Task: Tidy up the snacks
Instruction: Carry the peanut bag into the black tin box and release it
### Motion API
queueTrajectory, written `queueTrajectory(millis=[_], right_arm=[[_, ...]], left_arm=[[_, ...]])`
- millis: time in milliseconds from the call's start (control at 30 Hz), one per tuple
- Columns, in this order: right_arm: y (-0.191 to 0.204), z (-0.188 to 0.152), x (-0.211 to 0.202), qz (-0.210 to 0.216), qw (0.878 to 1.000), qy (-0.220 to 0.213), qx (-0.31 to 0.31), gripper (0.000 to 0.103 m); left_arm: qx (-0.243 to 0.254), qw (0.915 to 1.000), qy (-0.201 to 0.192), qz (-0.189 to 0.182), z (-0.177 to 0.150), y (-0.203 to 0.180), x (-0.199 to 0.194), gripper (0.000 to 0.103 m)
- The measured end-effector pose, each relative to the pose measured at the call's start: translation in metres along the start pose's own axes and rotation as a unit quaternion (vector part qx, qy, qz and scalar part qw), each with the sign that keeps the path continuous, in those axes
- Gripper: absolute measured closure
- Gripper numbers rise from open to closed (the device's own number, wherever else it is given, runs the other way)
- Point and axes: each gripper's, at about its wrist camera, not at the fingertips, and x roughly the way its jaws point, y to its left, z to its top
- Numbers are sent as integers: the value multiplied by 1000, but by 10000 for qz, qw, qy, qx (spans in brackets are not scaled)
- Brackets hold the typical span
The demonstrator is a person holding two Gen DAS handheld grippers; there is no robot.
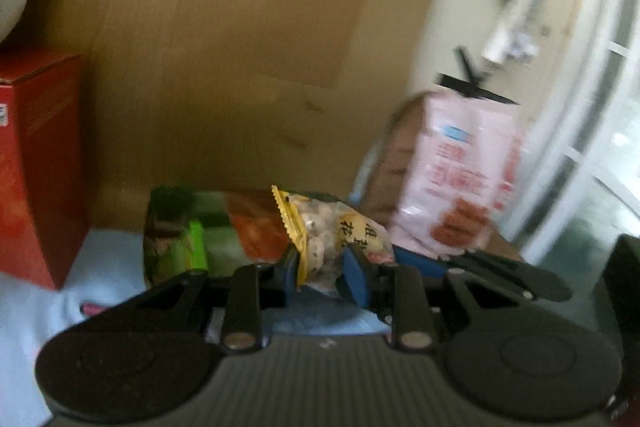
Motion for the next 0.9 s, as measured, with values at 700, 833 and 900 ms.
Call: queueTrajectory(millis=[700,833,900], right_arm=[[29,-74,-43,1053,9793,1304,1134,55],[44,-80,-43,1270,9692,1669,1294,71],[50,-79,-49,1287,9692,1689,1250,74]], left_arm=[[-961,9943,264,367,-120,44,-84,63],[-1387,9880,623,-270,-171,35,-117,65],[-1603,9818,788,-642,-189,29,-126,68]])
